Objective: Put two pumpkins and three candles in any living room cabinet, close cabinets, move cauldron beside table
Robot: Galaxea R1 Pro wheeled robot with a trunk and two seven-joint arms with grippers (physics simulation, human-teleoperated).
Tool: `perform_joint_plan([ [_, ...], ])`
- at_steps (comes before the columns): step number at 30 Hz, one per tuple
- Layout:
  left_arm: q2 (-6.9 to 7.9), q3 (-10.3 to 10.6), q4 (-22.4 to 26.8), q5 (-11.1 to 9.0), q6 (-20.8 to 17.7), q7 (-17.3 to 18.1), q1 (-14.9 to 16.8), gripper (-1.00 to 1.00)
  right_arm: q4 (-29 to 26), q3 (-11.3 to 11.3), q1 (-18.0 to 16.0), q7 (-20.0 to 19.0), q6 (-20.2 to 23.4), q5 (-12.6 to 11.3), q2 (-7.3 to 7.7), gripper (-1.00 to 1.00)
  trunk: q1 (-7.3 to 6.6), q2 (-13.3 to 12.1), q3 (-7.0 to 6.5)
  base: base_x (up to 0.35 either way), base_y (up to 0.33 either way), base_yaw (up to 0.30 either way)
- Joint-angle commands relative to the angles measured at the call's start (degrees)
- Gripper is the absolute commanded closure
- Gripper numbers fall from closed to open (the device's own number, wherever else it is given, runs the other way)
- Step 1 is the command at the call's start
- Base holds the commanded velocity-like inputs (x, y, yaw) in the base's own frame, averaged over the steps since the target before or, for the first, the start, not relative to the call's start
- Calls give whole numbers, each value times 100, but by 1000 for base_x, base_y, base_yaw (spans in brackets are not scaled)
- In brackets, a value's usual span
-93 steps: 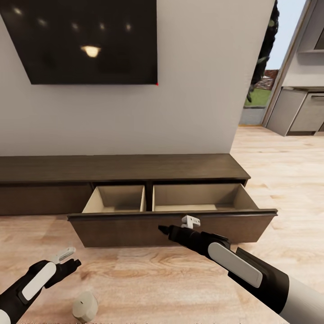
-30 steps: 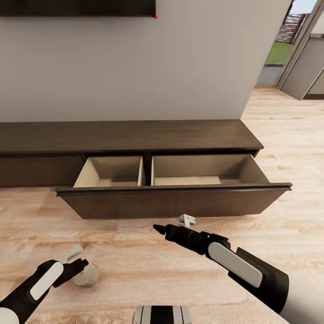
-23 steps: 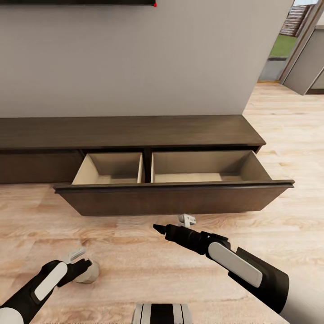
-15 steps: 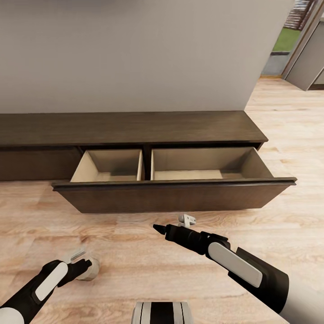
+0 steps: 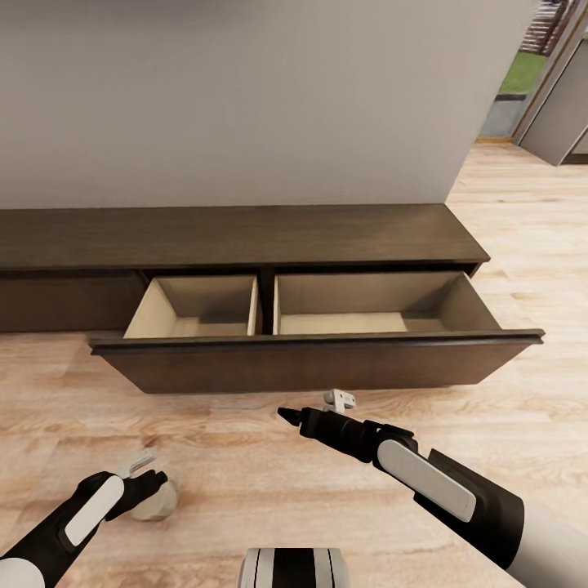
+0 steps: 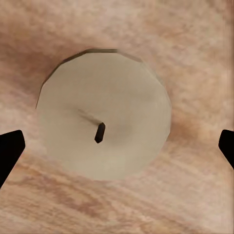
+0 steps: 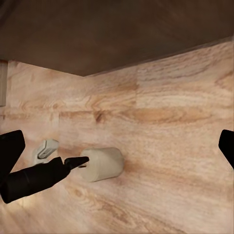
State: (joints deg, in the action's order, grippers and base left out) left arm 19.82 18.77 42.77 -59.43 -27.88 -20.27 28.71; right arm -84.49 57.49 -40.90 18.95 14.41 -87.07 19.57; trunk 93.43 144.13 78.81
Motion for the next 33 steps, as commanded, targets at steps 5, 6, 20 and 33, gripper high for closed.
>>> perform_joint_plan([
  [5,12,31,12,-60,1,-56,3,-100,-7,8,-6,39,0,-36,3,-100,-1,2,5,111,0,0],
  [6,12,31,12,-60,1,-56,3,-100,-6,8,-6,39,0,-35,3,-100,-1,2,5,79,0,0],
  [20,7,22,12,-60,0,-56,3,-100,-8,8,-7,39,0,-38,3,-100,-1,2,5,39,19,0],
  [33,7,22,12,-60,2,-56,3,-100,-7,8,-7,39,0,-37,3,-100,-1,2,5,12,35,0],
])
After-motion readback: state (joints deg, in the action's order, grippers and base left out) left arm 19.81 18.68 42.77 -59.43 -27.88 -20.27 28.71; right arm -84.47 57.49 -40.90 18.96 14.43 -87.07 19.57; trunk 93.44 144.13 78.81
